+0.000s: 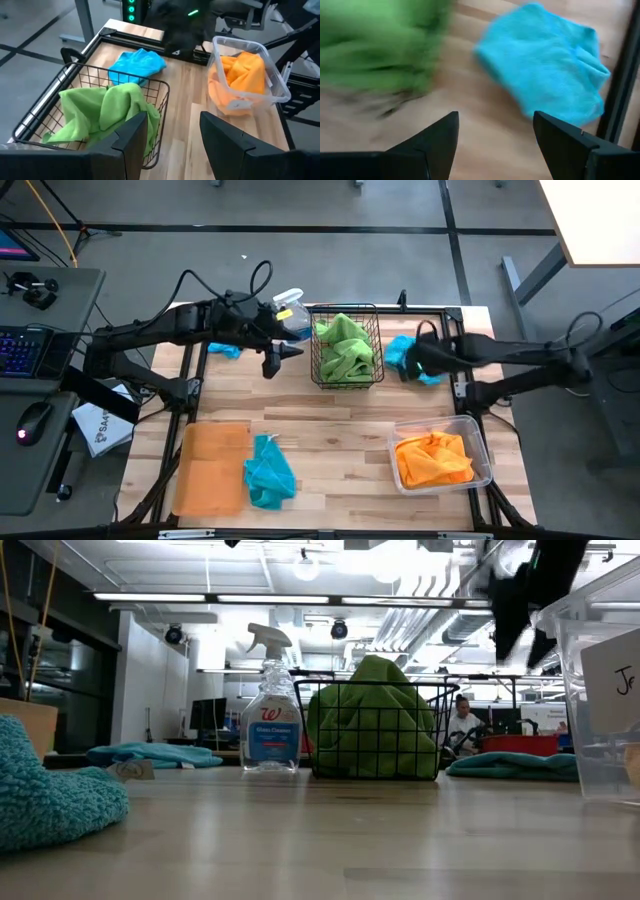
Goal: Sort microfiber towel by color & place in baskets
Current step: Put the top right blue towel into the orange bin
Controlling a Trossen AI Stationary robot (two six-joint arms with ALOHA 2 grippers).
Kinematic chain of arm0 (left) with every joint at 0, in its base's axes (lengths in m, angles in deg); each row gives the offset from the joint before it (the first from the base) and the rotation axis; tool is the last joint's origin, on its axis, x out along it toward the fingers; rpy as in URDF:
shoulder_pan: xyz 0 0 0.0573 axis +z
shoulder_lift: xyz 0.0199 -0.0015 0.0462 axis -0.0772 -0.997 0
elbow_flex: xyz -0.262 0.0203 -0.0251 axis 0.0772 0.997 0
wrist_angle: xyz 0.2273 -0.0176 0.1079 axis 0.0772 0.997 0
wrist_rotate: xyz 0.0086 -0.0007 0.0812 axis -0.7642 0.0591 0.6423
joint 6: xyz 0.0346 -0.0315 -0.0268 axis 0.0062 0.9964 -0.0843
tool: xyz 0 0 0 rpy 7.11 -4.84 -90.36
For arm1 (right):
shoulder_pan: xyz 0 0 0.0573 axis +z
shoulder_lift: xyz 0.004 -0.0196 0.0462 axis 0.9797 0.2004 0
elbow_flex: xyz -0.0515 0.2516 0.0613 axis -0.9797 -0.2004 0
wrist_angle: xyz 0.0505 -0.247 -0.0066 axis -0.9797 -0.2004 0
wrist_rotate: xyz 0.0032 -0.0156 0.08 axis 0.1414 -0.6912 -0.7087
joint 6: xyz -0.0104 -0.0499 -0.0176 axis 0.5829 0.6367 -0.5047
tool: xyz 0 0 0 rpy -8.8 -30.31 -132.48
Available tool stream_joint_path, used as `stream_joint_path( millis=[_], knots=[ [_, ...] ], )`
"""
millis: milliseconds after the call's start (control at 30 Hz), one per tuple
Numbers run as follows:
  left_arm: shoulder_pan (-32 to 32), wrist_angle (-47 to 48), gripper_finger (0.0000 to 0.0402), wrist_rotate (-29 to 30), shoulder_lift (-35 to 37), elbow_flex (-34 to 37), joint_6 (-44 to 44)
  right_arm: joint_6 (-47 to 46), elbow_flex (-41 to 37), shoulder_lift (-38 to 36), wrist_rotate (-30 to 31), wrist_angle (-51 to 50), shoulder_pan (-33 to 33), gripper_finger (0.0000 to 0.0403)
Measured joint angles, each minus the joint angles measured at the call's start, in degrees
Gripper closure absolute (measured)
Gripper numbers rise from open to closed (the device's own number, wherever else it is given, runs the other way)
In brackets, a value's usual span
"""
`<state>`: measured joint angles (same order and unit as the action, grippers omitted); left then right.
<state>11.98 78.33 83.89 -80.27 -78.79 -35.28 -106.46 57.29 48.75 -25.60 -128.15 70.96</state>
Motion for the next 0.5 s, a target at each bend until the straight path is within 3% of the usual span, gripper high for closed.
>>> stream_joint_path(
  millis=[133, 267, 367, 500],
  knots=[
    [-1.1, -0.1, 0.0232, 0.0, 0.0, 0.0, 1.1, 2.9, -11.6, 0.2, -5.3, 11.9, -17.9, 0.0151],
    [-2.0, -0.5, 0.0232, 0.1, 0.0, 0.0, 1.4, 1.4, -20.9, 1.8, -14.6, 29.2, -30.0, 0.0151],
    [-2.5, -1.0, 0.0232, 1.3, 0.0, 0.0, 2.0, -0.9, -24.8, 4.3, -16.8, 35.9, -34.5, 0.0151],
    [-2.7, -1.0, 0.0232, 2.0, 0.0, 0.0, 2.5, -0.8, -26.0, 8.3, -16.0, 37.0, -36.4, 0.0151]
  ],
)
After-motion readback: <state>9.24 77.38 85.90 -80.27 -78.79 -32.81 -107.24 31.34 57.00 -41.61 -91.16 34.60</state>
